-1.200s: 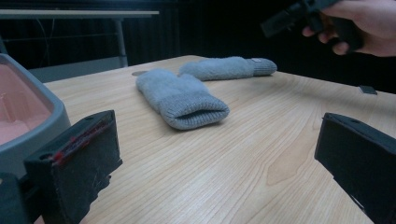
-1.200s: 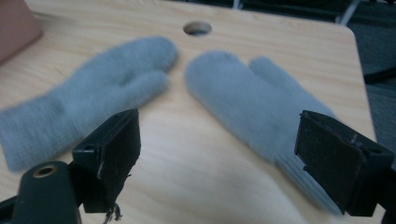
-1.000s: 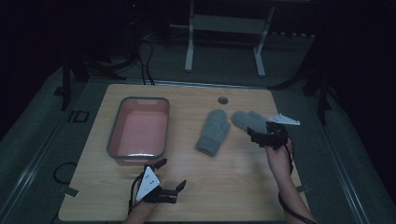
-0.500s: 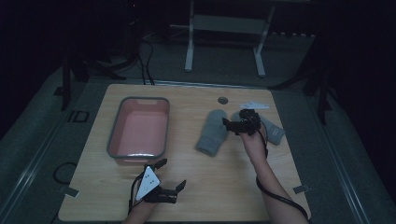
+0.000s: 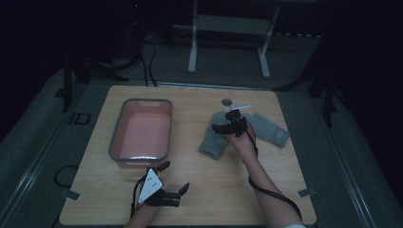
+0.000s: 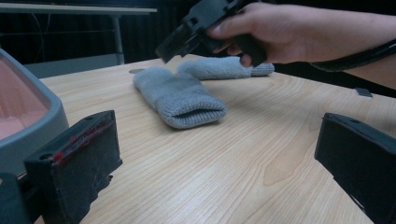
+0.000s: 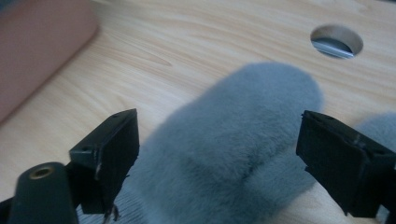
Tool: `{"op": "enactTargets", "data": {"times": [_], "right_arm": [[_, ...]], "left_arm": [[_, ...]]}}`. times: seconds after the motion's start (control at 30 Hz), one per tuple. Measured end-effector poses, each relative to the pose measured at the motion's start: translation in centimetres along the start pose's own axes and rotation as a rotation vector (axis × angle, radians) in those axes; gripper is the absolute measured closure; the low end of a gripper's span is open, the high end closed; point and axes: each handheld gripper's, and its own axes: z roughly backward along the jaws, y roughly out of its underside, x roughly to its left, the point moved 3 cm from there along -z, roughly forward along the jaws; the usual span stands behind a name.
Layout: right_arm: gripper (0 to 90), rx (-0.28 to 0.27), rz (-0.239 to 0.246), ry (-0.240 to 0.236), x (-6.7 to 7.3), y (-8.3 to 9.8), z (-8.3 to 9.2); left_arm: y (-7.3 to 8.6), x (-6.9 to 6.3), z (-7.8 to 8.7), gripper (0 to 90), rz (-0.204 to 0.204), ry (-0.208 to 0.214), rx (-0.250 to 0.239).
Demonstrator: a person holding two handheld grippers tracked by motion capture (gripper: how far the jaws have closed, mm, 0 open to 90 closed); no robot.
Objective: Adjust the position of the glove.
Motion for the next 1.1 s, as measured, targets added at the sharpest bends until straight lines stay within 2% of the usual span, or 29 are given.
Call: {"op": "enactTargets", "data": {"times": [0.07, 0.2, 0.3, 0.33, 0.4, 0.43, 0.47, 0.5, 0.53, 0.57, 0.63, 0.7, 0.83, 0.87, 1.1], "right_arm": [[13.0, 0.015, -0.006, -0.020, 0.0, 0.2, -0.7], [15.6, 0.045, 0.023, -0.004, 0.0, 0.5, -1.7], [29.2, 0.054, 0.046, -0.007, 0.1, 0.9, -2.3], [32.5, 0.083, 0.084, 0.005, 0.3, 1.2, -2.7], [33.1, 0.094, 0.091, 0.001, 0.4, 1.4, -3.0], [37.2, 0.115, 0.112, 0.003, 0.5, 1.9, -3.5], [37.2, 0.115, 0.112, 0.003, 0.5, 1.9, -3.5], [45.9, 0.117, 0.089, -0.004, 0.4, 2.1, -3.6], [45.9, 0.117, 0.089, -0.004, 0.4, 2.1, -3.6], [60.1, 0.124, 0.072, -0.017, 0.1, 2.0, -3.4], [70.2, 0.127, 0.065, -0.036, 0.0, 1.8, -3.2], [75.4, 0.129, 0.074, -0.046, 0.0, 1.6, -2.9], [77.9, 0.120, 0.085, -0.072, 0.1, 1.2, -2.2], [78.5, 0.106, 0.094, -0.103, 0.2, 1.0, -1.4], [78.5, 0.061, 0.233, -0.218, 1.4, 0.5, 2.1]], "left_arm": [[0.0, 0.0, 0.0, 0.4, 0.000, 0.001, 0.000], [0.0, 0.0, 0.0, 0.4, 0.000, 0.000, 0.000], [0.0, 0.0, 0.0, 0.4, 0.000, 0.001, 0.001], [0.0, 0.0, 0.0, 0.4, 0.000, 0.001, 0.001], [0.0, 0.0, 0.0, 0.4, 0.002, 0.000, 0.001], [0.0, 0.0, 0.0, 0.4, 0.003, 0.001, 0.001], [0.0, 0.1, 0.0, 0.4, 0.003, 0.001, 0.002], [0.0, 0.1, 0.0, 0.4, 0.003, 0.000, 0.002], [0.0, 0.0, 0.0, 0.4, 0.003, 0.000, 0.003], [0.0, 0.0, 0.0, 0.4, 0.001, 0.000, 0.004], [0.0, 0.0, 0.0, 0.4, -0.001, 0.000, 0.004], [0.0, 0.0, 0.0, 0.4, -0.002, 0.002, 0.005], [0.0, 0.0, 0.0, 0.4, -0.002, 0.002, 0.004], [0.0, 0.0, 0.0, 0.4, -0.002, 0.003, 0.004], [0.0, 0.0, 0.0, 0.4, -0.003, 0.001, 0.004]]}}
